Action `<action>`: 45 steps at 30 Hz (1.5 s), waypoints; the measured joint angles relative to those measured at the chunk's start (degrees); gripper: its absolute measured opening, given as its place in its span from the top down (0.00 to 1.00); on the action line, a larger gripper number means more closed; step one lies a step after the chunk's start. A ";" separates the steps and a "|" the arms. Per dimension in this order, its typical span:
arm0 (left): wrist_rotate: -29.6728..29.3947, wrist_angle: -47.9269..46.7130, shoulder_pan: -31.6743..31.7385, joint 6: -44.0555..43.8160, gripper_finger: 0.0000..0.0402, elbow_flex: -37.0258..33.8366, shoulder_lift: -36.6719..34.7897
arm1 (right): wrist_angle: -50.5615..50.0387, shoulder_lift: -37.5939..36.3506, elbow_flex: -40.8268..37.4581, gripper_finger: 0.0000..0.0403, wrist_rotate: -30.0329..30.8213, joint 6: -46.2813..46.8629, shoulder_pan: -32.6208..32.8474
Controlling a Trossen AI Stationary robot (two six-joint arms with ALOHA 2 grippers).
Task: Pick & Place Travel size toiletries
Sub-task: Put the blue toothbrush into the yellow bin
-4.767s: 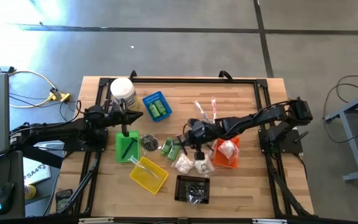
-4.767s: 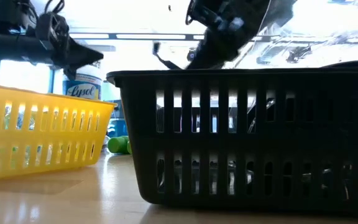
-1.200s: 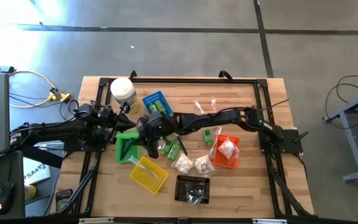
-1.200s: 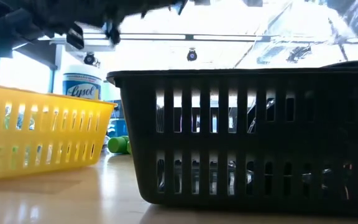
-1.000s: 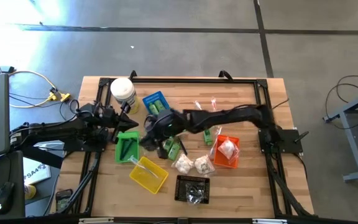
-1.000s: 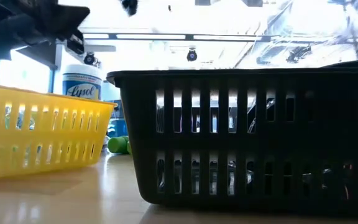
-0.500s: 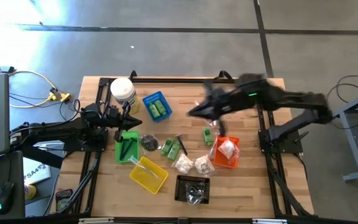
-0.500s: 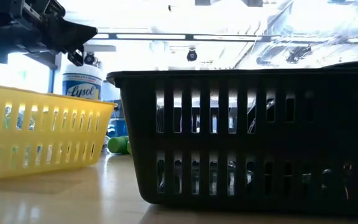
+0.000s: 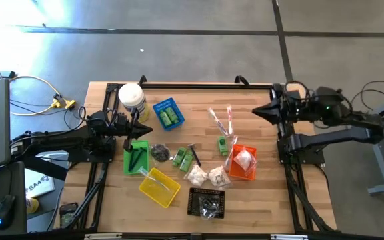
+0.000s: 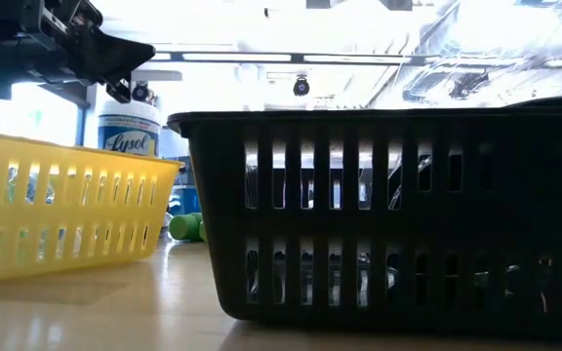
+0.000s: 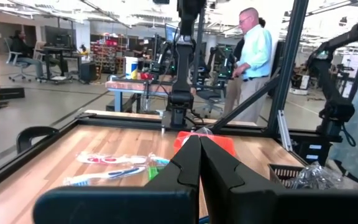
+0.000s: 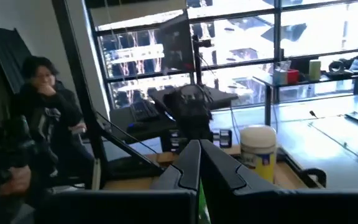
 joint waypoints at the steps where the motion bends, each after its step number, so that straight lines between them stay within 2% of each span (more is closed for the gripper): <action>1: 0.00 0.00 0.00 0.00 1.00 0.00 0.01 | 1.16 -1.72 -2.71 0.99 -0.05 -0.01 -0.02; 6: 0.01 -0.04 0.00 -0.01 1.00 0.00 0.07 | 8.49 -8.87 -14.82 0.99 -3.30 0.25 0.04; 11: 0.01 -1.39 0.00 -0.02 1.00 0.00 0.07 | 14.87 -15.91 -26.25 0.99 -1.68 0.15 -0.01; 18: 0.01 -3.19 0.00 -0.02 1.00 0.00 0.07 | 21.87 -27.99 -38.76 0.99 -4.63 1.16 -0.13; 21: 0.01 -3.11 0.00 -0.02 1.00 0.00 0.07 | 24.17 -31.53 -43.04 0.99 -3.84 1.11 -0.13; 26: -0.02 -3.86 0.00 -0.04 1.00 0.00 0.07 | 25.04 -33.46 -47.65 0.99 -0.18 -0.08 -0.13; 31: -2.63 -5.52 -0.02 -0.04 1.00 -0.02 0.07 | 28.57 -33.53 -50.81 0.99 -0.19 0.31 -0.13; 36: -6.69 -6.06 -0.02 -0.03 1.00 -0.02 0.05 | 28.80 -33.53 -50.83 0.99 -0.67 -1.07 -0.13; 45: -7.34 -6.05 -0.02 2.72 1.00 -0.02 0.07 | 32.12 -33.48 -54.56 0.99 -0.58 4.64 -0.11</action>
